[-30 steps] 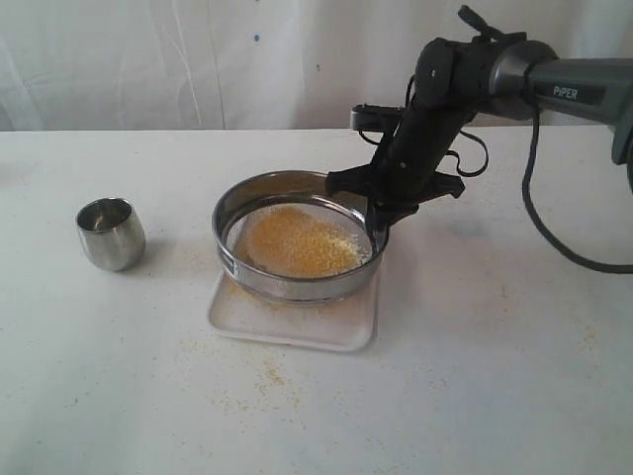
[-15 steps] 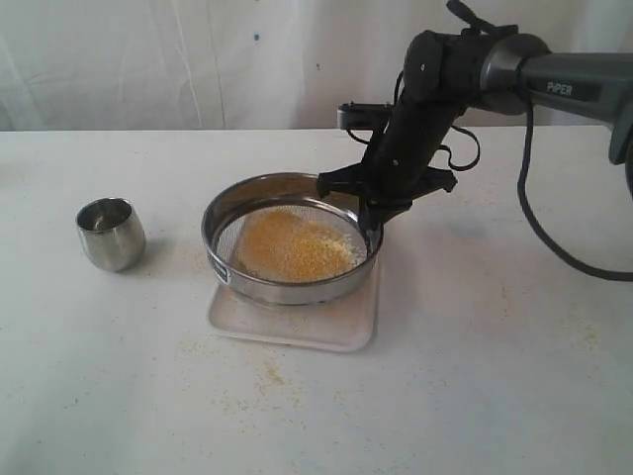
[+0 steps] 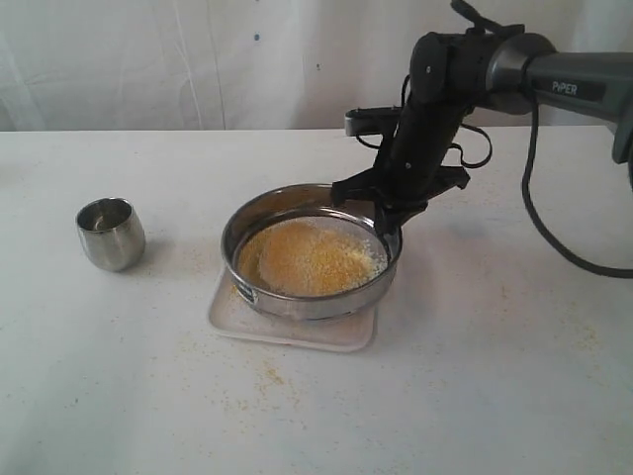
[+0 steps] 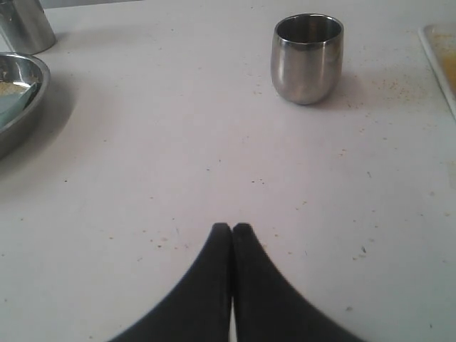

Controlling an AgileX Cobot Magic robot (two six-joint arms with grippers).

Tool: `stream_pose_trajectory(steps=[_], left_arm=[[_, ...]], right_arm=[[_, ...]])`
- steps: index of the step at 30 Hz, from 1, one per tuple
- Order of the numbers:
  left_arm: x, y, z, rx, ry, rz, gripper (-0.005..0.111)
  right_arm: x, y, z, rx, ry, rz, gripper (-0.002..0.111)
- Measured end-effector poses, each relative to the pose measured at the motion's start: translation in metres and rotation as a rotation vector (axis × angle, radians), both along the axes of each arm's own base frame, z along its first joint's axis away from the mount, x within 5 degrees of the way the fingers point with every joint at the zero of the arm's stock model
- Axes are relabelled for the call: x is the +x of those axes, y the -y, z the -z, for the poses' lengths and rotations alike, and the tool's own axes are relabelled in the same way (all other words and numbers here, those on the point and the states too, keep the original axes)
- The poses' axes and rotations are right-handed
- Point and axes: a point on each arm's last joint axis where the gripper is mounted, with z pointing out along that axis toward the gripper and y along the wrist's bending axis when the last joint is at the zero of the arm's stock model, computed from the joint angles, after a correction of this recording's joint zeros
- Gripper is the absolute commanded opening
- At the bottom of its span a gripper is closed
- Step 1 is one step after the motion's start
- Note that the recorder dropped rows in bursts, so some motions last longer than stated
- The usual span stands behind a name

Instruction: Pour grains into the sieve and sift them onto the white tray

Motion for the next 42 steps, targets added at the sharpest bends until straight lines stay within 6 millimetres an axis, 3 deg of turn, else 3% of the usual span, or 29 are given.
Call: stream_pose_trajectory(steps=[3,9,12,17,21,25,30,34,38,42], left_arm=[[0.0,0.0,0.0,0.0,0.0,0.0,0.0],[0.0,0.0,0.0,0.0,0.0,0.0,0.0],[0.0,0.0,0.0,0.0,0.0,0.0,0.0],[0.0,0.0,0.0,0.0,0.0,0.0,0.0],[0.0,0.0,0.0,0.0,0.0,0.0,0.0],[0.0,0.0,0.0,0.0,0.0,0.0,0.0],[0.0,0.0,0.0,0.0,0.0,0.0,0.0],[0.0,0.0,0.0,0.0,0.0,0.0,0.0],[0.0,0.0,0.0,0.0,0.0,0.0,0.0],[0.0,0.0,0.0,0.0,0.0,0.0,0.0]], right_arm=[[0.01,-0.006,0.003,0.027,0.105,0.001,0.0],[0.005,-0.005,0.008,0.01,0.052,0.034,0.0],[0.014,-0.013,0.01,0.041,0.159,0.037,0.0],[0.004,-0.015,0.012,0.058,0.057,0.043,0.0],[0.012,-0.02,0.017,0.073,0.142,0.044,0.0],[0.002,-0.019,0.015,0.061,0.035,0.055,0.0],[0.01,-0.023,0.012,0.107,0.119,0.072,0.0],[0.0,-0.019,0.006,0.094,0.01,0.062,0.0],[0.011,-0.018,0.005,0.109,0.124,0.073,0.0],[0.003,-0.011,0.0,0.101,0.017,0.099,0.0]])
